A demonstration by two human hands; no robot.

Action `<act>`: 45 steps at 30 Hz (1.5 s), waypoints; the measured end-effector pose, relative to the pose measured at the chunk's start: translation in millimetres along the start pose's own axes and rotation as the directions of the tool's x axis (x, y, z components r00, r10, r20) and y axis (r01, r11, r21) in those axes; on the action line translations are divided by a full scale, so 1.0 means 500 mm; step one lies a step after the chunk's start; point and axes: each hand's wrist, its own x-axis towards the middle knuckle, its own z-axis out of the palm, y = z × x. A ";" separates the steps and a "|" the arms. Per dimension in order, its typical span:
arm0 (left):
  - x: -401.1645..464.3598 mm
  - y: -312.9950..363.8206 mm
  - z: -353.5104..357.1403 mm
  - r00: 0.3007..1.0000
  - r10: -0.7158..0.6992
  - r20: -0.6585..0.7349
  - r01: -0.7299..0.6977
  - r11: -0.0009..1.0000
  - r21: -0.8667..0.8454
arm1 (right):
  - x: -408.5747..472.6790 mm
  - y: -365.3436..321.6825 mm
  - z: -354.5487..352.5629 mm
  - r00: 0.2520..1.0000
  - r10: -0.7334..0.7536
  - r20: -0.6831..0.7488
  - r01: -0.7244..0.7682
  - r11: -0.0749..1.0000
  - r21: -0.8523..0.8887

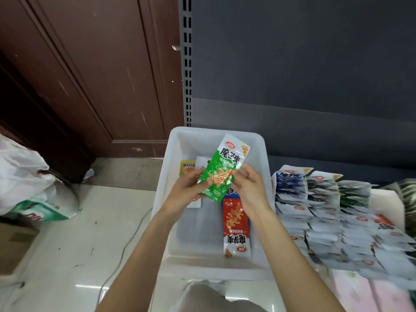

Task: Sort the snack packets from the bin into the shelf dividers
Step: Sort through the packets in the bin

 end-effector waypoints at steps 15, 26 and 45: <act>-0.010 0.151 0.230 0.845 0.487 0.220 -0.534 0.792 0.296 | -0.230 -0.204 -0.279 0.814 -0.517 -0.266 0.460 0.852 -0.249; 0.070 0.074 0.572 0.662 0.261 0.703 -0.720 -0.038 0.693 | -0.212 -0.239 -0.578 0.458 -0.632 -0.626 0.512 0.763 -0.395; 0.058 0.006 0.609 0.626 0.233 0.744 -0.719 -0.198 0.667 | -0.010 -0.233 -0.577 0.861 -0.474 0.185 0.191 -0.036 -0.981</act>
